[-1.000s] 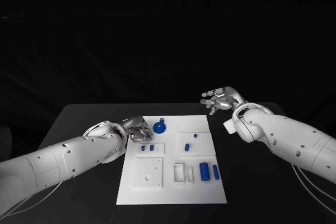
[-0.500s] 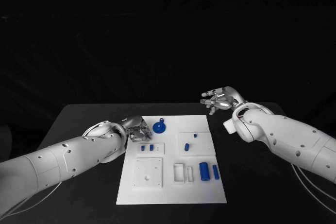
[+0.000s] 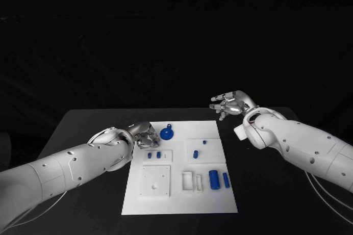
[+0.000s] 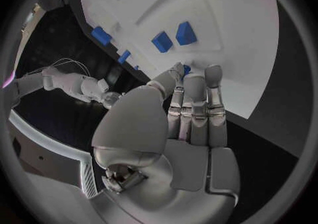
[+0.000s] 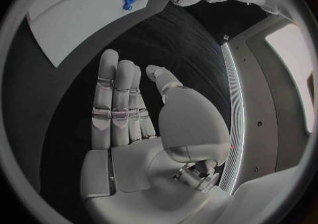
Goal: Assemble the parts on the task board
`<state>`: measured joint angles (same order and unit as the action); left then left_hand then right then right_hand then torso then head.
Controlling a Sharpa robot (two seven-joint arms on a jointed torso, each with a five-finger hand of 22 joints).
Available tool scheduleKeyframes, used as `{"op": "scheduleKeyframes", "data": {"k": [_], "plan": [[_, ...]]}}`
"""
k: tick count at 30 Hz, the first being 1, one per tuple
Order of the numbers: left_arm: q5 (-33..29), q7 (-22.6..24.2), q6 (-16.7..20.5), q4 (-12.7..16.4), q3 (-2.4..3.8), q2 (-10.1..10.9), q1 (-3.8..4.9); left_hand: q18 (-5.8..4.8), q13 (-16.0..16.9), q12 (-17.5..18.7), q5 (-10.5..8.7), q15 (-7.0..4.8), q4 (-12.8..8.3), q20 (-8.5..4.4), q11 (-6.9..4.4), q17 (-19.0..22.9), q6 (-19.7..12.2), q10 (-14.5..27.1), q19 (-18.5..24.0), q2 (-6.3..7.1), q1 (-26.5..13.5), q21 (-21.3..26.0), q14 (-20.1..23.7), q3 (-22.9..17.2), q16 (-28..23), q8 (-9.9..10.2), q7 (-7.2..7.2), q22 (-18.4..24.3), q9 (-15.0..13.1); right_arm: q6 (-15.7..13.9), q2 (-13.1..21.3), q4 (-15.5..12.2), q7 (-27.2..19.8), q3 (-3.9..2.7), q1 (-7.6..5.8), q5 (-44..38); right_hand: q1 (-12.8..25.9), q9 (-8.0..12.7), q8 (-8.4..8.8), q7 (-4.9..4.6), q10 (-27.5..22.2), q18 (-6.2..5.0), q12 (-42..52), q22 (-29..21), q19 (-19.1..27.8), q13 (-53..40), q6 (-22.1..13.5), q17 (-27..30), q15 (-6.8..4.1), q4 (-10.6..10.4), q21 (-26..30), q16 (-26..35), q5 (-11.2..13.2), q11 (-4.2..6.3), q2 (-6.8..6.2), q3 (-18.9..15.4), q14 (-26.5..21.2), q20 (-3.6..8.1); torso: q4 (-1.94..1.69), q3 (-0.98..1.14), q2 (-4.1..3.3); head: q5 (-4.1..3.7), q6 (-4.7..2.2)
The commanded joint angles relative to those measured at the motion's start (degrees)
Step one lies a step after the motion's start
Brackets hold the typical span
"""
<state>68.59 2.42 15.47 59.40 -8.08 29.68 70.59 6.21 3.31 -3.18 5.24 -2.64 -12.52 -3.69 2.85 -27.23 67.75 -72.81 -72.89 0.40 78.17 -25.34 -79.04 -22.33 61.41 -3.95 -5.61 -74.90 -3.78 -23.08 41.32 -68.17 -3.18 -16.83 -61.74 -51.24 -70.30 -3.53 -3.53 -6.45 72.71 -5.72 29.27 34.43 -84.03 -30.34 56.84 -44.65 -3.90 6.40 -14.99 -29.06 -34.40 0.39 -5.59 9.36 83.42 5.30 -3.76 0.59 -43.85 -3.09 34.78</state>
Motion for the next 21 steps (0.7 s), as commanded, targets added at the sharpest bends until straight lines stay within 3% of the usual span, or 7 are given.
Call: {"op": "scheduleKeyframes", "data": {"k": [1,21], "plan": [[0.35,0.01,-1.49,0.22,-0.34,-0.36,-0.72,0.61,0.12,-0.21,0.27,-0.03,-0.01,-0.02,-0.33,-0.05,-0.18,-1.30,0.39,-0.53,0.20,-0.08,-0.49,-0.47,-0.27,0.31,-0.13,-1.11,0.00,0.72,0.02,-0.12,-0.52,-0.03,0.02,-0.24,0.13,0.02,0.05,-0.14,-0.28,0.20,0.15,0.07,-1.86,0.06,-0.04,-0.05,-0.02,0.03,0.07,-0.17,-0.17,0.05,0.11,0.07,-0.18,-0.33,-0.03,0.00,0.05,-0.04,0.02],[2.28,0.57,-2.08,0.69,-0.63,0.12,-0.75,0.59,0.12,-0.21,-0.24,0.20,-1.05,0.16,-0.10,-0.07,-0.38,-0.91,1.47,0.40,0.75,-0.52,0.42,0.20,-0.29,0.33,-0.20,-1.26,0.03,0.63,0.35,-0.16,-0.48,-0.03,0.02,-0.24,0.13,0.02,0.05,-0.14,-0.28,0.20,0.15,0.07,-1.86,0.06,-0.04,-0.05,-0.02,0.03,0.07,-0.17,-0.17,0.05,0.11,0.07,-0.18,-0.33,-0.18,-0.11,0.05,-0.24,0.27]]}}
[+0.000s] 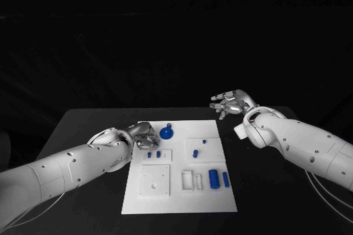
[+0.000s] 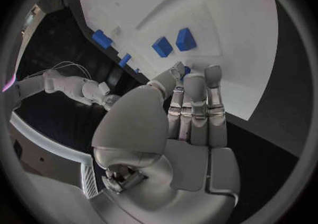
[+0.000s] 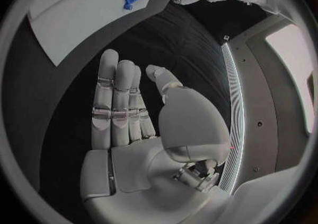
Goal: Assemble the parts on the task board
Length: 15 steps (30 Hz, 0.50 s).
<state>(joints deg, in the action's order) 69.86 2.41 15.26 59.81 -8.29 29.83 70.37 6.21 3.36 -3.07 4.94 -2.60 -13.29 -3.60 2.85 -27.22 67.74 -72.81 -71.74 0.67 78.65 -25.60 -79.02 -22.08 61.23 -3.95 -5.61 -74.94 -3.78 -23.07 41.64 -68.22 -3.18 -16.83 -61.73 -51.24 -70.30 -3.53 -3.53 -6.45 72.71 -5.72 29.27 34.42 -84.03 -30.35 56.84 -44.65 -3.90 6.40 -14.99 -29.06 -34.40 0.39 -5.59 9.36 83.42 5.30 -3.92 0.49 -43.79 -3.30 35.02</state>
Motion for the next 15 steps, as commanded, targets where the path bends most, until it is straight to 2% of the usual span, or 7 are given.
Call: {"op": "scheduleKeyframes", "data": {"k": [1,12,15], "plan": [[1.03,0.77,-1.69,0.30,-0.44,0.00,-0.53,0.61,0.07,-0.31,0.03,0.20,-0.36,0.10,-0.07,-0.14,-0.43,-0.82,0.45,0.15,0.31,-0.43,0.56,0.20,0.05,0.34,-0.22,-1.21,0.03,0.60,0.03,-0.09,-0.48,-0.03,0.02,-0.24,0.13,0.02,0.05,-0.15,-0.28,0.21,0.15,0.07,-1.86,0.07,-0.04,-0.05,-0.02,0.03,0.07,-0.17,-0.17,0.05,0.11,0.08,-0.18,-0.33,0.00,-0.01,-0.01,0.00,0.00],[1.08,1.54,-0.47,-0.11,-0.56,-0.05,-0.53,0.90,0.03,-0.27,-0.19,0.63,-0.65,0.46,0.57,-0.20,-0.91,1.32,0.93,0.24,0.20,-1.12,1.00,0.28,0.75,0.36,-0.39,-1.17,0.04,0.60,-0.03,-0.01,-0.49,-0.03,0.02,-0.24,0.35,0.02,0.05,-0.14,-0.28,0.20,0.19,0.20,-1.89,0.07,0.04,-0.05,-0.03,0.08,0.08,-0.17,-0.20,0.05,0.09,0.33,-0.15,-0.32,0.08,0.05,-0.03,0.09,-0.05],[1.08,1.62,-0.50,-0.18,-0.57,-0.09,-0.53,1.07,0.02,-0.27,-0.27,0.90,-0.71,0.68,1.00,-0.16,-2.32,2.62,0.99,0.51,-0.01,-1.23,1.06,-0.11,0.87,0.43,-0.72,-1.15,0.14,0.64,-0.04,0.02,-0.48,-0.03,0.02,-0.24,0.35,0.02,0.05,-0.14,-0.28,0.20,0.19,0.20,-1.89,0.07,0.04,-0.05,-0.03,0.08,0.08,-0.17,-0.20,0.05,0.09,0.33,-0.15,-0.32,0.09,0.07,-0.04,0.09,-0.05]]}}
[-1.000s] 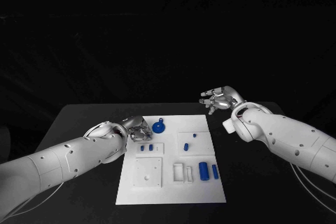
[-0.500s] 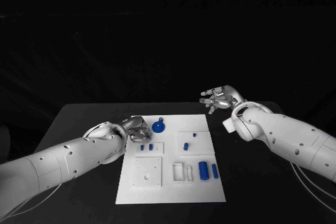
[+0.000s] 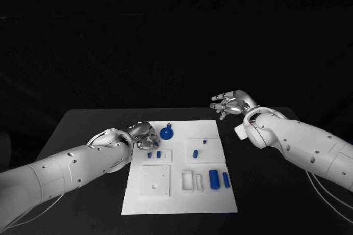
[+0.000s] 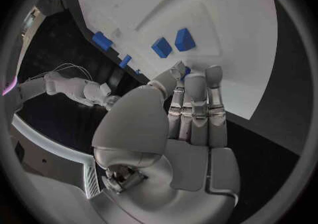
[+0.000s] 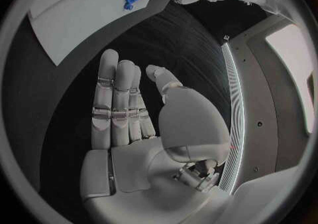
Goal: Assemble the parts on the task board
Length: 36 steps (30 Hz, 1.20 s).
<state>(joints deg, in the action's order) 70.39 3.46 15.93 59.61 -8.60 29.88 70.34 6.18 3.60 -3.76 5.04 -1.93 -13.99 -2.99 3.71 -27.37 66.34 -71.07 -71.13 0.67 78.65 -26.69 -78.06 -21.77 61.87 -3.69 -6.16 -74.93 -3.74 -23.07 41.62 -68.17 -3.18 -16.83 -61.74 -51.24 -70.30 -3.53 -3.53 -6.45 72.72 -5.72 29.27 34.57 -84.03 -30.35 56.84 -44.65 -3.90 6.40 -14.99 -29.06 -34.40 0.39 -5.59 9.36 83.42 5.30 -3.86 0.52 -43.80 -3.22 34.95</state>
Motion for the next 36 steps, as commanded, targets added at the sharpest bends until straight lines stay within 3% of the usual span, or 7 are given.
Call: {"op": "scheduleKeyframes", "data": {"k": [1,8,12,24,31,33,36], "plan": [[0.56,0.56,-1.24,0.01,-0.27,-0.15,-0.49,1.16,-0.22,0.41,-0.39,0.31,-0.04,0.14,0.24,0.01,-1.31,1.14,0.41,0.63,-0.07,-0.16,0.15,-0.56,0.24,0.16,-0.25,-1.16,0.09,0.65,-0.03,-0.02,-0.48,-0.03,0.02,-0.24,0.35,0.02,0.05,-0.14,-0.28,0.20,0.19,0.05,-1.89,0.07,0.04,-0.05,-0.03,0.08,0.08,-0.17,-0.20,0.05,0.09,0.33,-0.14,-0.32,0.03,0.05,-0.02,0.02,0.03],[0.56,0.45,-0.55,0.18,-0.27,0.09,-0.50,1.38,-0.22,0.41,0.15,1.35,0.55,1.23,1.46,0.16,-7.35,5.42,1.01,3.65,-1.44,1.02,1.26,1.81,0.72,0.20,1.13,-0.52,0.21,0.59,0.11,0.07,-0.38,-0.03,0.02,-0.25,0.35,0.02,0.05,-0.14,-0.28,0.20,0.19,0.05,-1.89,0.07,0.04,-0.05,-0.03,0.08,0.08,-0.17,-0.20,0.05,0.09,0.33,-0.14,-0.32,0.02,0.02,0.02,0.02,0.02],[0.56,0.40,0.11,0.14,-0.27,0.28,-0.50,1.96,-0.15,0.38,0.02,2.14,1.49,2.12,2.48,0.62,-15.17,9.02,0.61,3.84,0.23,2.84,1.88,6.20,1.11,0.38,0.97,0.06,0.42,0.60,0.17,0.08,-0.34,-0.03,0.02,-0.25,0.35,0.02,0.05,-0.14,-0.28,0.20,0.19,0.05,-1.89,0.07,0.04,-0.05,-0.03,0.08,0.08,-0.17,-0.20,0.05,0.09,0.33,-0.14,-0.32,0.06,0.07,0.01,0.15,-0.24],[0.55,0.40,1.28,-0.11,-0.23,0.83,-0.50,2.01,-0.14,0.35,-0.49,2.49,3.19,2.53,2.83,2.26,-16.23,10.52,-0.48,3.38,2.33,7.04,3.07,11.23,1.24,0.49,0.97,-0.69,0.48,0.99,0.27,0.18,-0.15,-0.03,0.03,-0.36,0.22,0.03,0.08,-0.14,-0.30,0.20,0.16,0.06,-1.87,0.10,-0.11,-0.04,-0.02,0.15,0.13,-0.14,-0.19,0.05,0.03,0.31,-0.18,-0.32,0.03,0.02,-0.07,0.09,-0.25],[-0.76,0.45,0.59,-0.76,0.07,2.13,-0.45,1.95,-0.14,0.36,0.17,2.48,2.92,2.51,2.87,2.57,-13.72,10.77,-0.23,3.23,2.99,7.71,3.71,10.98,0.91,0.34,0.60,-0.96,0.37,4.57,0.52,-0.21,0.89,-0.02,0.11,-3.93,-0.73,0.05,0.08,-0.42,-0.60,0.17,-3.13,-0.09,-0.95,2.58,-0.87,0.30,0.40,1.84,0.91,0.56,1.68,-0.31,0.20,1.10,-1.40,-0.67,0.12,0.09,0.03,0.13,-0.39],[-1.83,0.41,0.33,-0.92,0.26,2.67,-0.42,1.94,-0.15,0.36,0.25,2.46,2.67,2.50,2.87,2.89,-12.84,10.76,0.00,3.14,2.97,7.90,4.07,10.68,0.30,0.32,0.58,-1.01,0.34,5.22,0.58,-0.18,1.08,-0.02,0.20,-4.98,-0.69,0.07,0.13,-0.70,-2.48,0.13,-7.52,-0.21,-0.42,5.44,-1.13,0.56,0.75,2.32,1.35,0.92,2.03,-1.04,0.30,1.65,-2.02,-0.91,0.12,0.10,0.04,0.07,-0.43],[-4.27,0.43,-0.10,-1.02,0.63,3.46,-0.37,1.94,-0.17,0.33,0.58,2.25,2.12,2.35,2.62,3.31,-8.79,9.39,0.27,2.66,2.99,8.03,4.16,9.67,-0.51,0.02,-0.09,-1.13,0.11,6.56,0.75,-0.12,1.23,-0.02,0.35,-6.54,0.15,0.17,0.34,-1.87,-6.85,-0.95,-21.71,0.20,-0.49,17.92,-1.82,0.39,2.44,2.81,1.15,0.32,3.34,-4.81,0.28,3.75,-1.90,-1.80,0.02,0.03,0.03,-0.21,-0.52]]}}
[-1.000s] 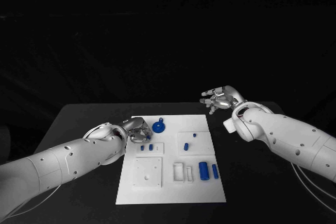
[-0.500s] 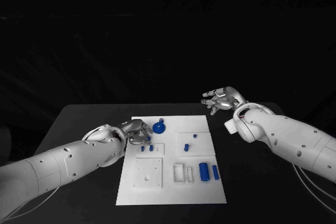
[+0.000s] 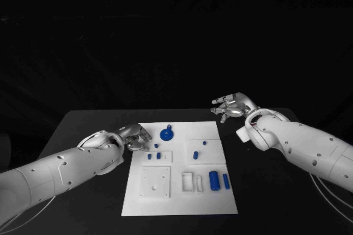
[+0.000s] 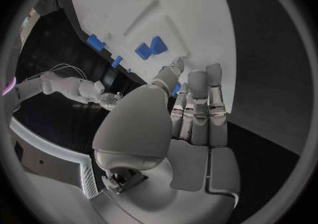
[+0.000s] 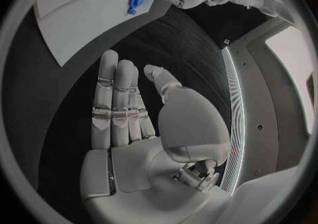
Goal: Assemble the parts on the task board
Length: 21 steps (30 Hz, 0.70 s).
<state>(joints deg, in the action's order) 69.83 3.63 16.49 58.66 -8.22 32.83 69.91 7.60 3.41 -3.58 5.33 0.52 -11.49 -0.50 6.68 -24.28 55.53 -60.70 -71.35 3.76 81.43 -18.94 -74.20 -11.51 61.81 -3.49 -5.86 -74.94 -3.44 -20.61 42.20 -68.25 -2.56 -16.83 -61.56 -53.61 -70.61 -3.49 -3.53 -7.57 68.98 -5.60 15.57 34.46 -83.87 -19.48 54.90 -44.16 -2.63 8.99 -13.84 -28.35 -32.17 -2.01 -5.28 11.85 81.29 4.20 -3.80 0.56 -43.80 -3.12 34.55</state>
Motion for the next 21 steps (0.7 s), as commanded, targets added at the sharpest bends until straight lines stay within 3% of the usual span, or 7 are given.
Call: {"op": "scheduleKeyframes", "data": {"k": [1,5,9,13,17,18,21], "plan": [[-5.03,0.32,-0.81,-0.05,0.45,0.87,0.09,0.47,0.00,0.15,0.34,-0.32,-0.69,-0.22,-0.51,0.40,2.55,-1.72,0.77,-0.51,0.10,0.35,0.52,-1.15,-0.90,-0.19,-0.56,-1.17,-0.19,4.91,0.24,-0.02,0.65,-0.02,0.21,-4.84,1.09,0.20,0.46,-0.64,0.18,-2.34,-11.53,1.06,-1.23,13.26,0.74,-0.58,1.11,0.87,-0.73,-1.41,1.36,-2.25,-0.51,2.56,0.64,-1.29,-0.08,-0.03,0.04,-0.37,-0.17],[-9.25,2.03,-0.50,0.45,1.21,2.42,0.25,-0.27,0.00,0.07,0.42,-0.58,-2.16,-0.58,-0.64,2.83,3.21,-2.98,3.50,-0.78,-0.44,1.51,2.65,-4.11,-6.63,-0.21,-1.58,-1.19,-0.18,6.57,0.21,0.13,0.62,0.07,0.44,-8.28,0.60,-0.11,-0.07,-0.33,0.92,-2.53,-11.91,2.63,-1.24,15.97,3.67,-1.28,0.84,2.14,-1.88,-2.86,3.56,-2.14,-0.13,4.53,0.94,-1.20,-0.10,-0.04,0.07,-0.48,-0.38],[-13.24,5.72,0.94,2.24,3.04,4.42,0.33,-1.07,0.02,0.04,0.39,-0.79,-2.38,-0.78,-0.80,5.53,3.66,-3.85,5.05,-0.88,-1.78,3.67,2.20,-5.58,-13.55,-0.22,-1.86,-0.36,-0.19,7.22,-0.24,-0.10,0.76,0.92,1.09,-15.38,0.53,-0.09,-0.02,0.01,0.85,-2.71,-12.01,4.54,-1.26,16.00,4.99,-1.84,0.70,3.24,-3.29,-4.19,4.89,-2.07,-0.07,6.04,1.37,-1.03,-0.11,-0.02,0.02,-0.49,-0.72],[-22.55,9.05,2.34,4.34,4.45,6.59,1.04,-1.67,-0.01,0.07,0.82,-0.66,-2.47,-0.65,-1.03,6.68,4.74,-5.58,6.86,-1.50,-1.83,5.52,3.81,-6.36,-17.64,-0.26,-2.20,0.07,-0.20,7.41,-0.76,-1.62,3.52,1.45,2.32,-25.37,0.82,-0.10,0.00,0.31,1.02,-2.98,-12.14,7.93,-2.36,16.04,6.07,-3.62,0.38,4.20,-6.72,-8.04,6.64,-1.93,0.03,8.49,3.07,-0.69,-0.52,0.02,0.13,-0.72,-0.59],[-37.02,11.01,2.61,6.71,4.87,8.33,1.96,-3.10,0.00,0.11,1.33,1.26,-2.55,1.06,-0.23,11.41,2.44,-4.36,12.59,-2.08,-2.27,11.24,9.06,-8.08,-28.86,-0.08,-2.36,3.57,-0.12,8.05,-0.78,-3.85,7.08,1.73,3.23,-32.58,1.24,-0.12,-0.03,0.20,-0.21,-3.21,-12.10,10.43,-2.37,16.03,5.81,-3.67,0.51,4.56,-9.93,-10.94,9.17,-2.22,-0.54,12.88,3.46,-0.74,-0.91,-0.01,0.20,-0.97,-0.61],[-40.65,11.48,2.43,7.38,4.93,8.74,2.14,-3.68,-0.05,0.21,1.39,2.44,-2.48,1.99,0.40,13.04,1.01,-2.96,14.99,-2.21,-2.59,13.57,11.44,-8.68,-32.72,0.07,-2.51,5.26,-0.04,8.24,-0.77,-4.41,8.02,1.79,3.38,-34.16,1.36,-0.11,-0.02,0.13,-0.40,-3.34,-12.12,10.68,-2.30,16.04,5.79,-3.29,0.56,4.44,-10.23,-11.36,9.55,-2.26,-0.88,13.69,3.37,-0.79,-0.98,-0.05,0.22,-0.98,-0.62],[-47.75,12.64,1.71,9.24,5.02,9.82,2.49,-3.40,-0.02,0.02,0.94,4.70,-2.01,4.23,1.58,16.99,-0.10,0.29,18.54,-2.35,-3.20,15.54,12.31,-9.13,-42.87,-0.22,-2.76,11.55,-0.17,8.72,-0.85,-5.77,10.54,2.02,3.67,-38.25,1.33,-0.12,-0.03,0.11,-1.64,-3.49,-12.16,11.14,-2.26,16.08,5.79,-2.21,0.75,3.98,-10.78,-12.47,10.85,-2.56,-1.89,15.47,3.13,-1.01,-1.13,-0.14,0.27,-0.86,-0.57]]}}
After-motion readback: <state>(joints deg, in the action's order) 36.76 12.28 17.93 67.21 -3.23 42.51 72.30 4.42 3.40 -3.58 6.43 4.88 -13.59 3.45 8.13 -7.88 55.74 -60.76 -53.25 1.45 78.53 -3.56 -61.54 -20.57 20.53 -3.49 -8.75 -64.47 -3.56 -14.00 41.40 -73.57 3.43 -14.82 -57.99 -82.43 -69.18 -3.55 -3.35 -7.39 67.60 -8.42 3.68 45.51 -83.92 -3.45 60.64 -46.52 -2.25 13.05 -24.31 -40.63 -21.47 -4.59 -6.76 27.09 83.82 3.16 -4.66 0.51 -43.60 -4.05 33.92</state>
